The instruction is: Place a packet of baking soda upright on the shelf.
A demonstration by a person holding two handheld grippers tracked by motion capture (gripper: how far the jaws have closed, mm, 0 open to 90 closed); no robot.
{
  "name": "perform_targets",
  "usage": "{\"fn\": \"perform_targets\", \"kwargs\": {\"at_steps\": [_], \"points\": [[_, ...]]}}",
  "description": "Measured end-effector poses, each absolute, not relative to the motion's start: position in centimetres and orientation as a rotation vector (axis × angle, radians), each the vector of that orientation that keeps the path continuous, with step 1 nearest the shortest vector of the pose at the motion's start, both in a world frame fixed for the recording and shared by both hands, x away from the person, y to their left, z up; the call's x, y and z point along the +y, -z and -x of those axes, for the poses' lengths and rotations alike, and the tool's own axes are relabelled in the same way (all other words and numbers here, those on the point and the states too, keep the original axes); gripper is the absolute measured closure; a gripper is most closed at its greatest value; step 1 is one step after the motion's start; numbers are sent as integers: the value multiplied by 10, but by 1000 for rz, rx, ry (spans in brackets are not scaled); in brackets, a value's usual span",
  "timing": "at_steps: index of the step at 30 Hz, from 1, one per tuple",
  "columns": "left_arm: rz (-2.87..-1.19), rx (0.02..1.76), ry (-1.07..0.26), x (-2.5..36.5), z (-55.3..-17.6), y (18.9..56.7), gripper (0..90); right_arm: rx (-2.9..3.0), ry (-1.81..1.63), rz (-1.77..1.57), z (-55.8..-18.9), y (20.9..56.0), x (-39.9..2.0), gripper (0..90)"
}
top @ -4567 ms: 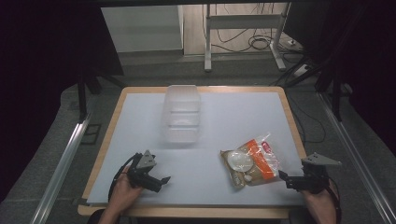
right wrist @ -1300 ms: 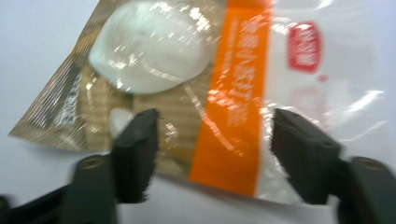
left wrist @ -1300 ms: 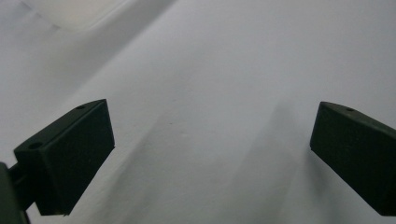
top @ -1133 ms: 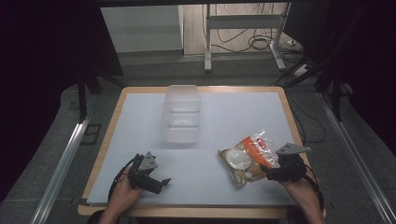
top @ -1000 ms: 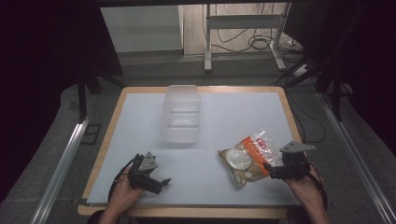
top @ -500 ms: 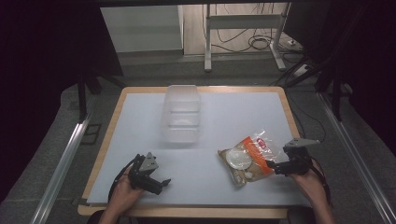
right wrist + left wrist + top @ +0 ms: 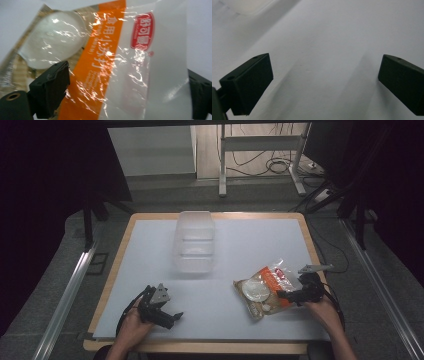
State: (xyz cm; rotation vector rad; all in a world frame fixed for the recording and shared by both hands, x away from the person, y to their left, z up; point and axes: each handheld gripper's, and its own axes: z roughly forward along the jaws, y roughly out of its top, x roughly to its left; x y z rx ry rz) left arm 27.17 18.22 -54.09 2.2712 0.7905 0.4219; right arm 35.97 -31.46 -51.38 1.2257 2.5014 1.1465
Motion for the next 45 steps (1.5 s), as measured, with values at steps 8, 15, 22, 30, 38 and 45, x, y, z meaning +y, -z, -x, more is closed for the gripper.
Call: {"fn": "perform_targets", "kwargs": {"at_steps": [8, 15, 22, 30, 38, 45], "points": [[-2274, 788, -421, 182, -272, 541, 0, 2578, -1221, -1204, -360, 513, -301, 145], [-2279, 783, -422, 182, -272, 541, 0, 2563, -1203, -1216, -360, 504, -289, 340], [-2282, 782, -422, 182, -272, 541, 0, 2574, -1162, -1253, -358, 500, -290, 586], [-2283, 780, -424, 181, -272, 541, 0, 2533, -1155, -1211, -352, 490, -290, 885], [-2279, 782, -427, 181, -272, 540, 0, 2496, -1220, -1155, -347, 469, -284, 889], [-2277, 782, -428, 182, -272, 540, 0, 2498, -1287, -1102, -347, 451, -274, 890]]}}
